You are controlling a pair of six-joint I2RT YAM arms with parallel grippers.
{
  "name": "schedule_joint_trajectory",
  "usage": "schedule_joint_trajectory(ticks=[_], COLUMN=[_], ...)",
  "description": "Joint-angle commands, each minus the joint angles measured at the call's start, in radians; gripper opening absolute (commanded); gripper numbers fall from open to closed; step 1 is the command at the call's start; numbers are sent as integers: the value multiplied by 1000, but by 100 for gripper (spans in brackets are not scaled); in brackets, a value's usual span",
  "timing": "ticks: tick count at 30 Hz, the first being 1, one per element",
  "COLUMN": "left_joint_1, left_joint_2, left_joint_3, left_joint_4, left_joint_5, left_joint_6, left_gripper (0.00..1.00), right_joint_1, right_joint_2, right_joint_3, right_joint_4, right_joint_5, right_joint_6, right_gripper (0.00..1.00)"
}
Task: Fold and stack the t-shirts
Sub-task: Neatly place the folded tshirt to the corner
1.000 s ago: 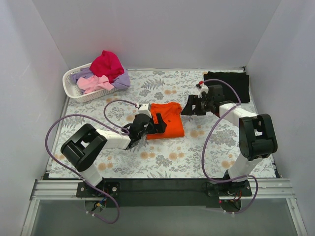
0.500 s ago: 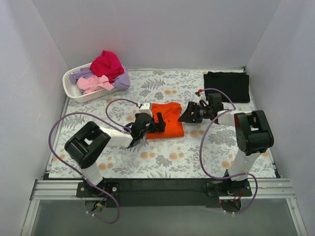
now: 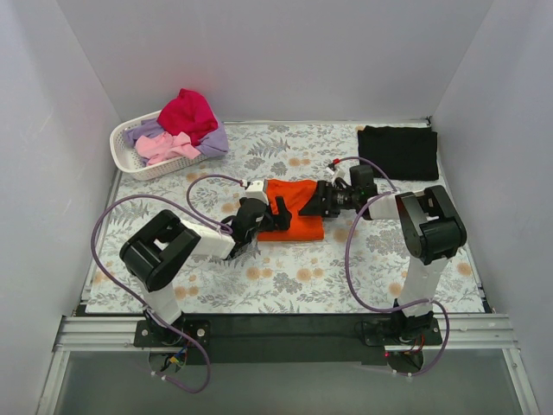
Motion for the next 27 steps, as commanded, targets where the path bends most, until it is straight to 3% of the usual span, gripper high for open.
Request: schedule_joint_trajectory(ticks=[1, 7, 10, 13, 14, 18, 21, 27], left_joint_1=[-1, -1, -1, -1, -1, -1, -1, 2], left_joint_2=[39, 33, 33, 34, 36, 39, 16, -211], left_joint_3=[-14, -25, -32, -38, -37, -43, -46, -35], left_joint_4=[-67, -46, -34, -15, -11, 9, -1, -130], left_joint_5=[65, 78, 86, 106, 115, 134, 128, 43], left_joint_6=[-15, -25, -30, -38, -38, -48, -47, 2], left_gripper=[79, 79, 78, 78, 78, 78, 79, 88], right_joint_1=[61, 116, 126, 129, 129, 130, 130, 90], right_joint_2=[55, 93, 113, 125, 128, 139, 136, 62], right_joint_3=[16, 39, 48, 52, 54, 57, 56, 118], right_joint_4=[41, 58, 61, 66, 66, 63, 60, -44], right_joint_5=[30, 70, 83, 93, 95, 116, 139, 211], right_joint_6=[45, 67, 72, 75, 76, 76, 58, -40], right_gripper=[70, 67, 58, 38, 26, 1, 1, 1])
